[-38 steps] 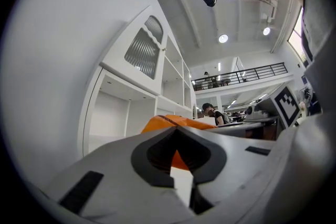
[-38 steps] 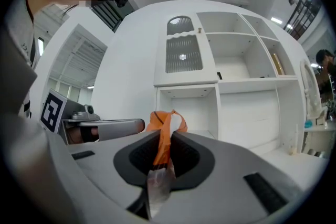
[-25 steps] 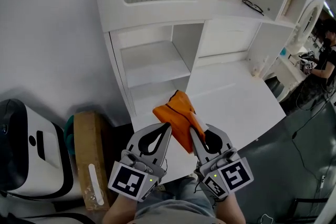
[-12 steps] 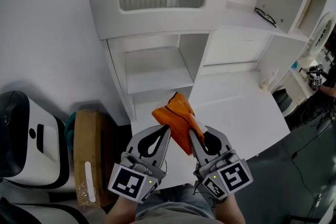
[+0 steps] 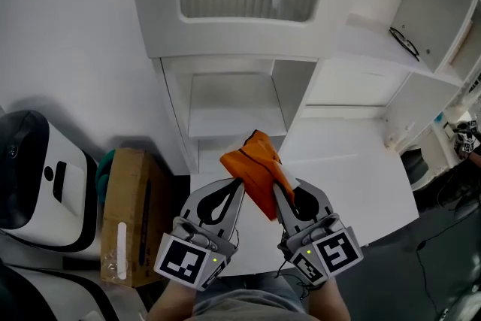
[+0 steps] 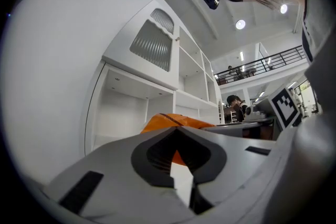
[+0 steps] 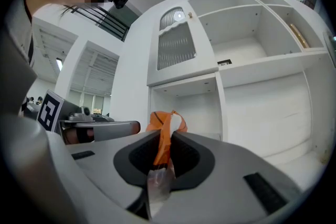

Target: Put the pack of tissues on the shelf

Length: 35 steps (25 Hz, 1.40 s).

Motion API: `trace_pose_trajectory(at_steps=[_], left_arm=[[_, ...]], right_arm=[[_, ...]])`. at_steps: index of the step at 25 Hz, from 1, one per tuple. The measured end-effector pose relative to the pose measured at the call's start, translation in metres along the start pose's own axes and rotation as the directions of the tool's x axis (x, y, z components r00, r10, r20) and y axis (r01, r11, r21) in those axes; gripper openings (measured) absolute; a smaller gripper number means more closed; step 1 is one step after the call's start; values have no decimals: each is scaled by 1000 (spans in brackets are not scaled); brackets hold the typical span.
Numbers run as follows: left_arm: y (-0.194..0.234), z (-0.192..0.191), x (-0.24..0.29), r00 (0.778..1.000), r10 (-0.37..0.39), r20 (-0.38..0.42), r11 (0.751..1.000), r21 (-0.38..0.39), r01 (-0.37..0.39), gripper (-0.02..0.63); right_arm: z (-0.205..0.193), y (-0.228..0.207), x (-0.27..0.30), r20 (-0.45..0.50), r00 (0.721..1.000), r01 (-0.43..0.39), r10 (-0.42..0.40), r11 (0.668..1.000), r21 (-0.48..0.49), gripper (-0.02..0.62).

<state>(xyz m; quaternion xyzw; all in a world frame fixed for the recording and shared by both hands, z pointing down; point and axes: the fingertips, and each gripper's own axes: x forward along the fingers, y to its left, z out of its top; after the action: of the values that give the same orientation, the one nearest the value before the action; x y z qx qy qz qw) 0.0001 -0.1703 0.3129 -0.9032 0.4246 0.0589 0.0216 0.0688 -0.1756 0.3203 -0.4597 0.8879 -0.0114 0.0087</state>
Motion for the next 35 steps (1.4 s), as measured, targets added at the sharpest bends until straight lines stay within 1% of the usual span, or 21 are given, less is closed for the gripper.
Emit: trace_pose_trajectory(at_steps=[11,22,24,27,30,35], left_arm=[[13,2,11,993,118,4,993,21,-118,31],[23,1,1,968,249,-10,968,44,-248,31],[22,0,-1,964,265,-16,964,40,-264,31],[19,-4,-3,958,282,-45,959,34,-280,31],[17,-3,-3,953,300,-27,953,50,-299,31],[12,-4,-3,948,317,-39,947,63,-314,31]], right_arm=[[2,-12,26,2,994,-114,114,994,2,49],[-2,-10,46,-1,975,-224,224,974,20,49],[-3,-11,48,-5,972,-235,235,972,17,49],[-2,-15,51,-7,970,-244,244,970,8,49],[1,-21,53,-6,968,-250,250,968,-1,49],[8,-31,60,-7,969,-248,248,968,-25,49]])
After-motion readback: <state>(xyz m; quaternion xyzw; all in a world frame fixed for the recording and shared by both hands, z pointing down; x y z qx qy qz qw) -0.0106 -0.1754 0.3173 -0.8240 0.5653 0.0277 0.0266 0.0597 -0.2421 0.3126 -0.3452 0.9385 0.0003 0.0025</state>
